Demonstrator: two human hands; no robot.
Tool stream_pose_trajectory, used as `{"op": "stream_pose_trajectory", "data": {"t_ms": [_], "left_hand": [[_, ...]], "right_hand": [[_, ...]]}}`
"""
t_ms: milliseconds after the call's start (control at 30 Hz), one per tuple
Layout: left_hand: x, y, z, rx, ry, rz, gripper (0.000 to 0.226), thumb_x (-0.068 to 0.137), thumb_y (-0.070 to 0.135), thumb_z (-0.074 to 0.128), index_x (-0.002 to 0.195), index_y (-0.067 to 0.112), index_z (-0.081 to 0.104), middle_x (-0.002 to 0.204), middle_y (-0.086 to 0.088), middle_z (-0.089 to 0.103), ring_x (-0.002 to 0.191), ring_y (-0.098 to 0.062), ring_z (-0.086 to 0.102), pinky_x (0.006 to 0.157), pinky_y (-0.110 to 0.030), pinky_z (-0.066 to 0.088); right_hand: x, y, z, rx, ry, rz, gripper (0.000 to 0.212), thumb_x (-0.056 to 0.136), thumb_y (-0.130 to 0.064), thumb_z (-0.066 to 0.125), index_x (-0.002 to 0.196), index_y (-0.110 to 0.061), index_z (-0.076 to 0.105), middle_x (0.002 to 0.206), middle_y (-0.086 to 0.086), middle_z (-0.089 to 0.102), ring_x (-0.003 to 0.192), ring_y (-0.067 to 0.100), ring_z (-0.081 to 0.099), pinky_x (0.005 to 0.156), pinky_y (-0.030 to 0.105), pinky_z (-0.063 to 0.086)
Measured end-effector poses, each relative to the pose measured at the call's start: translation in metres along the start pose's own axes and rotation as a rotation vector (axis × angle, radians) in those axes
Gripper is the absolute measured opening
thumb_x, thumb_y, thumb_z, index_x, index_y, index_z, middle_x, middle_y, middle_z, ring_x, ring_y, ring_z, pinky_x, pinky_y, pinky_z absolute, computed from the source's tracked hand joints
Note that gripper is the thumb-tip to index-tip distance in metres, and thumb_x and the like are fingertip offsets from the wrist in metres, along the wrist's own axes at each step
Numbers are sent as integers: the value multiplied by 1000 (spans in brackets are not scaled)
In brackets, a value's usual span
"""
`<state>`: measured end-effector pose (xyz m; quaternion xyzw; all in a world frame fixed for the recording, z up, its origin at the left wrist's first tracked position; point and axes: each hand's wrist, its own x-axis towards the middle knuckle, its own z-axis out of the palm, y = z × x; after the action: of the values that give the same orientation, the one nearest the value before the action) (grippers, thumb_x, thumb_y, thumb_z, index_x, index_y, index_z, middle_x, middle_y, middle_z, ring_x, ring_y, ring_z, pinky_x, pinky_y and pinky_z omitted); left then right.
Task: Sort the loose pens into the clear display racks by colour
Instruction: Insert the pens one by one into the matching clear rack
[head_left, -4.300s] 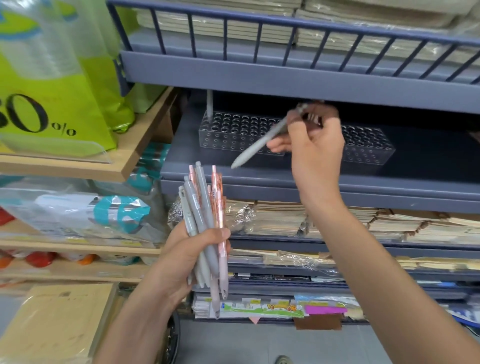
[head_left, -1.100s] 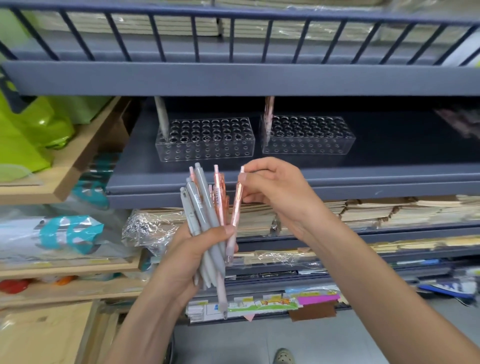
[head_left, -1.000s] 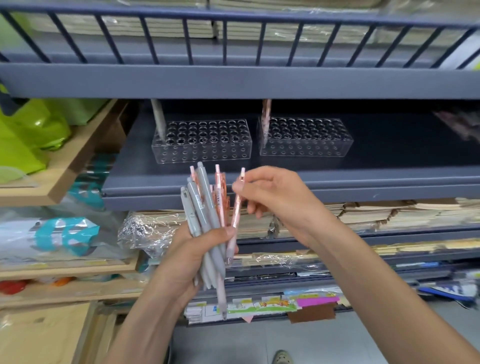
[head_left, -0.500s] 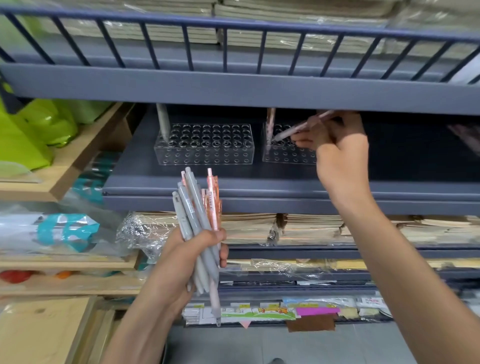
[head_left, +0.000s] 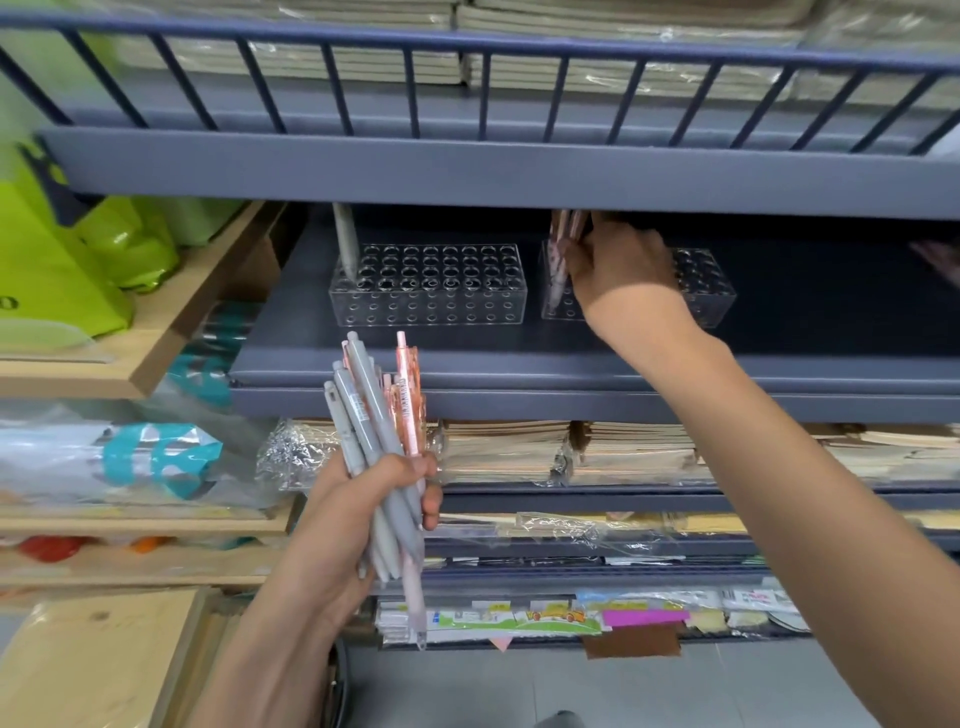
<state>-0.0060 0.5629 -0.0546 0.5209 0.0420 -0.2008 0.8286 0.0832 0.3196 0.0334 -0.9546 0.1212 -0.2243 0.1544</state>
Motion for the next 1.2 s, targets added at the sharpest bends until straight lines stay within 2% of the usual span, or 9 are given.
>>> {"op": "stream_pose_trajectory", "data": {"t_ms": [167, 333, 533, 733, 800, 900, 967, 1067, 1200], "left_hand": [[-3, 6, -6, -1, -28, 18, 36, 64, 5, 70, 96, 1, 54, 70, -11, 62, 52, -20, 56, 46, -29, 50], [-7, 12, -10, 2, -56, 19, 34, 65, 4, 70, 95, 3, 53, 69, -11, 60, 52, -21, 56, 45, -29, 49], [-10, 14, -20, -3, -63, -4, 39, 64, 5, 71, 97, 4, 51, 72, -12, 60, 53, -21, 56, 45, -29, 50], [-14, 16, -31, 10, -74, -53, 44, 64, 7, 74, 103, 4, 52, 76, -14, 59, 54, -21, 57, 42, -28, 50], [-15, 17, -33, 16, -85, -64, 44, 64, 7, 74, 102, 4, 52, 76, -14, 59, 54, -21, 57, 41, -27, 50], [-16, 16, -34, 23, -106, -73, 44, 64, 7, 74, 101, 4, 52, 77, -14, 62, 54, -22, 57, 42, -28, 50], [-16, 15, -33, 29, -116, -71, 43, 61, 6, 76, 99, 3, 54, 77, -14, 63, 54, -22, 57, 44, -29, 51], [-16, 13, -30, 54, -135, -67, 52, 54, 11, 82, 98, 0, 56, 75, -15, 62, 54, -23, 58, 46, -29, 52], [-16, 9, -20, 84, -163, -87, 40, 63, 4, 74, 99, -1, 56, 73, -14, 62, 53, -23, 58, 44, -29, 51]], "right_hand": [[3, 0, 2, -32, -16, 1, 33, 102, -29, 44, 105, 0, 60, 105, 24, 66, 100, 43, 55, 72, 33, 29], [2, -1, 5, -46, -32, 26, 32, 102, -30, 42, 110, -2, 57, 107, 23, 65, 105, 43, 51, 74, 34, 29], [1, 0, 7, 4, -5, 29, 27, 101, -29, 45, 121, -12, 53, 101, 16, 68, 85, 33, 48, 73, 32, 32], [2, 9, 5, 163, -44, 70, 39, 96, -31, 54, 134, -19, 53, 106, 3, 72, 112, 35, 50, 77, 28, 29], [-1, 12, 6, 170, -12, 94, 45, 93, -37, 58, 135, -21, 53, 98, -3, 72, 114, 35, 53, 78, 25, 27], [-21, 12, 3, 412, 189, 166, 41, 89, -31, 60, 129, -24, 55, 72, -8, 63, 98, 29, 62, 83, 23, 39], [-39, 6, 0, 615, 233, 158, 20, 84, -25, 58, 103, -28, 63, 75, -4, 67, 79, 25, 67, 78, 38, 52], [-65, -12, -4, 710, -19, 123, 11, 85, -26, 58, 79, -27, 68, 67, -1, 71, 53, 12, 63, 54, 31, 50], [-93, -35, -6, 829, -423, 78, 20, 89, -34, 68, 83, -15, 72, 73, 5, 73, 56, 15, 65, 51, 25, 50]]}}
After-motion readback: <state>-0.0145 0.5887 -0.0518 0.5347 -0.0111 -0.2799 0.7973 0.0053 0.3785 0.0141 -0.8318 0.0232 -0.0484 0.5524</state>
